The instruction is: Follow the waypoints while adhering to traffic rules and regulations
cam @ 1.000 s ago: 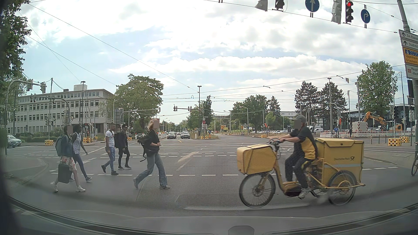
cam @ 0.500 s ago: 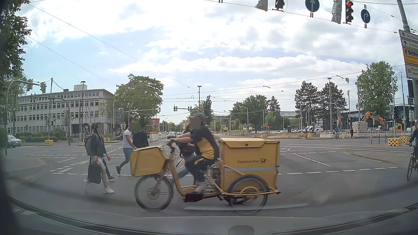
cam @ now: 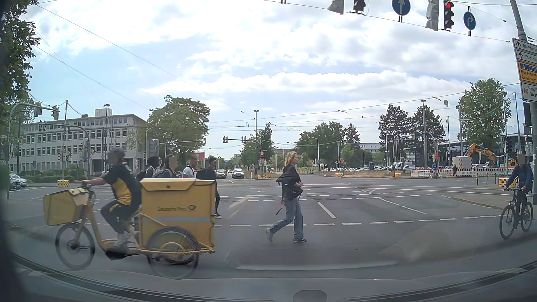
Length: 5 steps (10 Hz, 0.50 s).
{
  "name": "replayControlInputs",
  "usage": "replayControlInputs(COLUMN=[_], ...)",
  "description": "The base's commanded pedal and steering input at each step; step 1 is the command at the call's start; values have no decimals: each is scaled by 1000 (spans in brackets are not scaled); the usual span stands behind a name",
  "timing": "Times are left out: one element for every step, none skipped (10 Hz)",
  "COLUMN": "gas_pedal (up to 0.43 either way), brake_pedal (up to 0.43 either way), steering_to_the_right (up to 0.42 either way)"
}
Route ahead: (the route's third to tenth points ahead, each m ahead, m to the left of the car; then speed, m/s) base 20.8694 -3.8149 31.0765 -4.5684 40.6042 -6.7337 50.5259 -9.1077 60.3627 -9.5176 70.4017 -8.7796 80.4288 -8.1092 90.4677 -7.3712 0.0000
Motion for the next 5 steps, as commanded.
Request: replayControlInputs(gas_pedal=[0,0,0,0,0], brake_pedal=[268,268,268,268,268], steering_to_the_right=[15,15,16,16,16])
